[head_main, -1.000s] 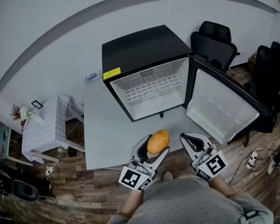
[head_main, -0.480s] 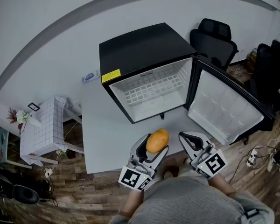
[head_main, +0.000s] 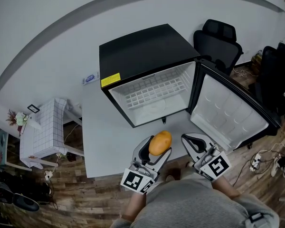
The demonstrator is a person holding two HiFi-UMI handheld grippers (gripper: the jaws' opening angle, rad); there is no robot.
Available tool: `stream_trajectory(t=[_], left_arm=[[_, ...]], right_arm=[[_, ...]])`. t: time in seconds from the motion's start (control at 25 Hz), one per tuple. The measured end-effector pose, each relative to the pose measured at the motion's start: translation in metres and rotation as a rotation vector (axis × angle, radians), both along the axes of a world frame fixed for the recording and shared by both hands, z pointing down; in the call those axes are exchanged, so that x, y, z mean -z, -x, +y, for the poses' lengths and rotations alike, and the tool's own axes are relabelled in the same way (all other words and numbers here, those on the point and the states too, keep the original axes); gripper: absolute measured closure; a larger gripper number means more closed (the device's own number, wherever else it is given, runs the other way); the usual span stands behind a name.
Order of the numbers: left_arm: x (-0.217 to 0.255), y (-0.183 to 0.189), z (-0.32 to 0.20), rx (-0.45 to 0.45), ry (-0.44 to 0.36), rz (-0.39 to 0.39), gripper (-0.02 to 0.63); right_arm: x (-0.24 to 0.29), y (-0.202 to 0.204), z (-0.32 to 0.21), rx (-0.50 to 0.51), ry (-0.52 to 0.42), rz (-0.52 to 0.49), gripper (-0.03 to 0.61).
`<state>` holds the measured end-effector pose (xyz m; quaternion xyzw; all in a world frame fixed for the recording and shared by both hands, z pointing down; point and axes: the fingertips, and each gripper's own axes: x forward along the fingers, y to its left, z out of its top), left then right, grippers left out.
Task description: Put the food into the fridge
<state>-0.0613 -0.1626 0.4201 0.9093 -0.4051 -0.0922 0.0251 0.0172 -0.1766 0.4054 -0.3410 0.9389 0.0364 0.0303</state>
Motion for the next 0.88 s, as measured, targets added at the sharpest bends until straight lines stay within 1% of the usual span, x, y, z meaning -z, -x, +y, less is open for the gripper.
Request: stream_trajectory(t=[0.32,0.48,0.68,0.8,0.88], left_arm=[[-0.010,0.004,-0.011,0.011,0.012,0.001,0.296],[-0.023,0.006,-0.022,0.017,0.027,-0.016,0.296],[-0.048,0.012,-0.048,0.032,0.057,-0.033,0.296],[-0.059,0.015,-0.065,0.042,0.057,-0.043,0.296],[-0.062,0.017,-0.075,0.049,0.055,-0.051,0.296]], right_arm=[[-0.001,-0.003,-0.001,0.001,0.005,-0.008,0.566],[-0.003,-0.006,-0.003,-0.009,0.004,0.001,0.566],[-0.003,-0.007,-0.003,-0.008,0.005,0.009,0.565],[-0.007,-0.004,-0.003,0.021,0.005,0.021,0.566],[-0.011,-0.003,-0.010,0.021,0.003,0.039,0.565]])
